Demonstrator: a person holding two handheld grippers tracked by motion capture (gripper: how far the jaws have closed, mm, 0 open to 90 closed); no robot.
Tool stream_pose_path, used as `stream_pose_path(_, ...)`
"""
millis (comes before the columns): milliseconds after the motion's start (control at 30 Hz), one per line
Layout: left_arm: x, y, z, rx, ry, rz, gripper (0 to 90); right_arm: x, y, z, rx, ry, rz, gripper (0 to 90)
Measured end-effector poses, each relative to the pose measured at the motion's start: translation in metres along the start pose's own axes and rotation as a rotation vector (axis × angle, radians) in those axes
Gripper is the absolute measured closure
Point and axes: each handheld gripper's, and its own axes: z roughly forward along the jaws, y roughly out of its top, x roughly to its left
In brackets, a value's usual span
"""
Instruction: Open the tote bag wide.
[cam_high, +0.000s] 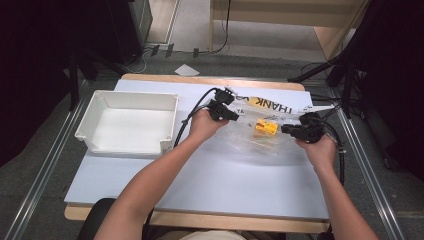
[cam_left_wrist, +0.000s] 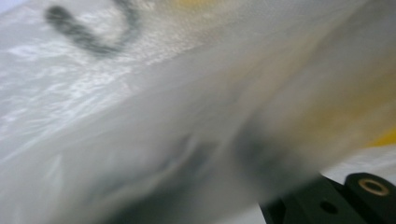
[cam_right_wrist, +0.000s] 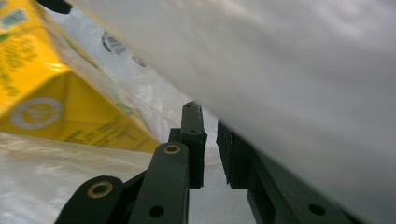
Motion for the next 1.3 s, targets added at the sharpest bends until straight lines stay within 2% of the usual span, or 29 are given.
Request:
stream_pose_path(167, 0.008, -0.002, 0.006, -0.008, 0.012, -0.029, 82.6, -0.005, -0.004, 0.005, 0.001, -0.006, 0.017, 81.6)
stream_pose_path(267, 0.012, -0.004, 0.009, -0.02, 0.021, -0.04, 82.8, -0.008, -0.008, 0.007, -0.011, -0.017, 0.028, 81.6)
stream_pose_path(333, 0.016, -0.008, 0.012, -0.044, 0.028, -0.068, 83.4, -0.012, -0.011, 0.009, -0.037, -0.029, 0.035, 81.0)
stream_pose_path(533, 0.02, -0.015, 0.019, -0.057, 0.051, -0.078, 84.5, -0.012, -0.014, 0.012, -0.065, -0.071, 0.024, 81.5)
stream_pose_path(567, 0.022, -0.016, 0.021, -0.061, 0.068, -0.076, 84.5, -0.012, -0.014, 0.014, -0.074, -0.086, 0.02, 83.0)
stream_pose_path(633, 0.022, -0.016, 0.021, -0.063, 0.075, -0.078, 84.5, -0.012, -0.014, 0.015, -0.076, -0.089, 0.018, 83.7)
stream_pose_path(800, 0.029, -0.017, 0.026, -0.067, 0.125, -0.086, 84.8, -0.016, -0.018, 0.022, -0.077, -0.101, 0.046, 84.9)
stream_pose_path(1100, 0.04, -0.021, 0.03, -0.069, 0.158, -0.119, 85.7, -0.023, -0.028, 0.03, -0.058, -0.135, 0.064, 84.9)
stream_pose_path(1267, 0.042, -0.022, 0.033, -0.105, 0.192, -0.125, 87.1, -0.028, -0.032, 0.03, -0.062, -0.156, 0.073, 86.3)
stream_pose_path(1300, 0.042, -0.023, 0.033, -0.117, 0.198, -0.137, 87.8, -0.03, -0.033, 0.03, -0.07, -0.166, 0.079, 86.6)
